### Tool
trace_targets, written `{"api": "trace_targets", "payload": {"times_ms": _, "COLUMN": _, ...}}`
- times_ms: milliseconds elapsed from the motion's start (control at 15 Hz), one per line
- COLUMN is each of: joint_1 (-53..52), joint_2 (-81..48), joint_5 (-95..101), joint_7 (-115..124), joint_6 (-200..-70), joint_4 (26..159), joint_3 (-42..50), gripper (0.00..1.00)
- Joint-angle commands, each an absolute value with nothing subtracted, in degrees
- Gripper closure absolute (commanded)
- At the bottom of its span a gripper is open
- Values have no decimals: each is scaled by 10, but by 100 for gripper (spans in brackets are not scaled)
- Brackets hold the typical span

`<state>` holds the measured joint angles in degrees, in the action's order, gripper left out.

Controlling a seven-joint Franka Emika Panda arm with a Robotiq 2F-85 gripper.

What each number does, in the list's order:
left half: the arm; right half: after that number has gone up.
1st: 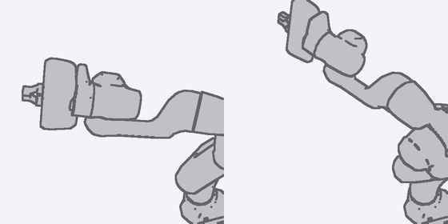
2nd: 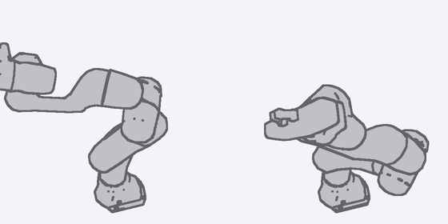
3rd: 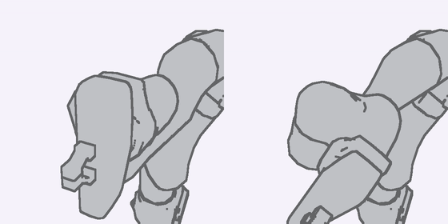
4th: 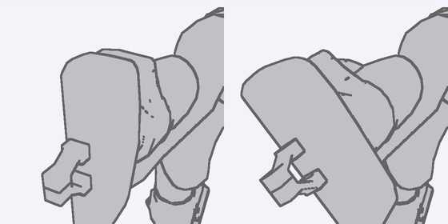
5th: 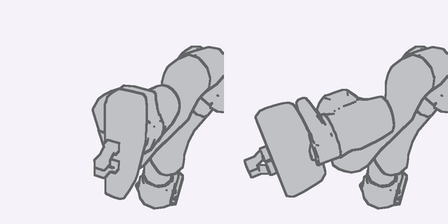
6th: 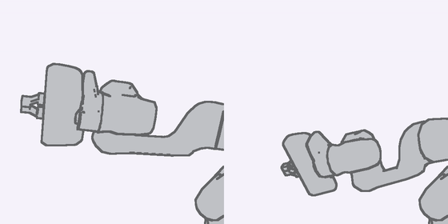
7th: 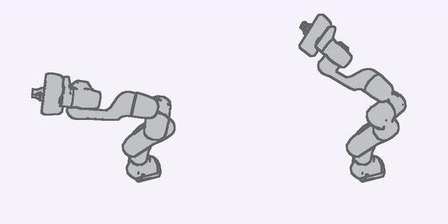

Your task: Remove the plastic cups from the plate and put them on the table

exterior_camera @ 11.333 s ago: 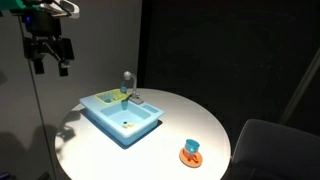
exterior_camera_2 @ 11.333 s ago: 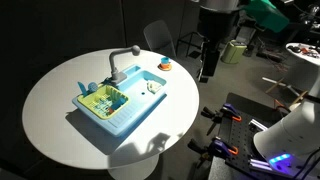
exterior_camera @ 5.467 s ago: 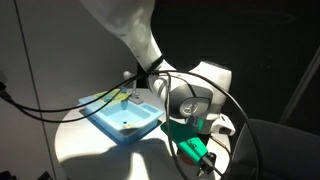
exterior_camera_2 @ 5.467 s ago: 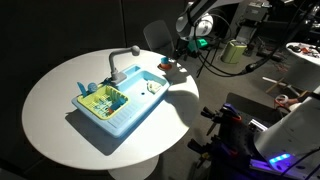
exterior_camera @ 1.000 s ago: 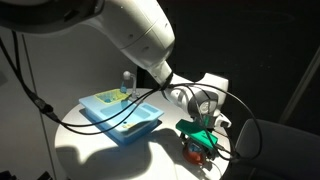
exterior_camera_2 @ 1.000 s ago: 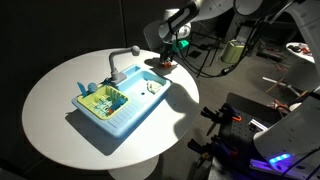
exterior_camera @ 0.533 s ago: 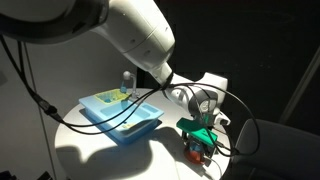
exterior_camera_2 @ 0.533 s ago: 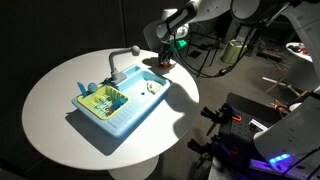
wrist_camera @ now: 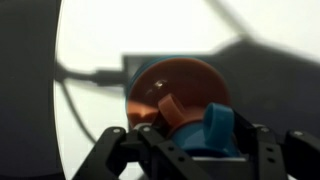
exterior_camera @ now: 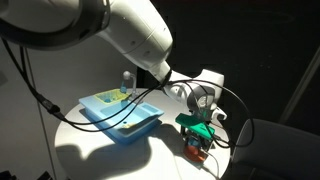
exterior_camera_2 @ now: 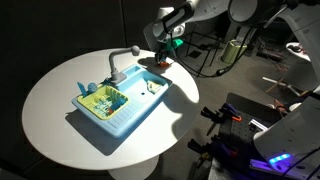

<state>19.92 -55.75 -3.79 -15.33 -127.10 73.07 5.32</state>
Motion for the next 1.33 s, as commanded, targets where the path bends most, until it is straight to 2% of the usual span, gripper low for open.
{"api": "trace_targets", "payload": {"times_ms": 0, "joint_1": 196, "joint_2": -577, "joint_5": -25, "joint_7": -160, "joint_6": -1240, "joint_4": 682, "joint_3": 48, "gripper": 66}}
{"api": "trace_targets", "payload": {"times_ms": 600, "joint_1": 175, "joint_2": -557, "joint_5": -6, "joint_7": -168, "joint_6": -1245, "joint_4": 703, "joint_3": 43, "gripper": 66}}
{"api": "trace_targets", "payload": {"times_ms": 1267, "joint_1": 148, "joint_2": -431, "joint_5": 26, "joint_7": -187, "joint_6": -1327, "joint_4": 924, "joint_3": 44, "gripper": 66}}
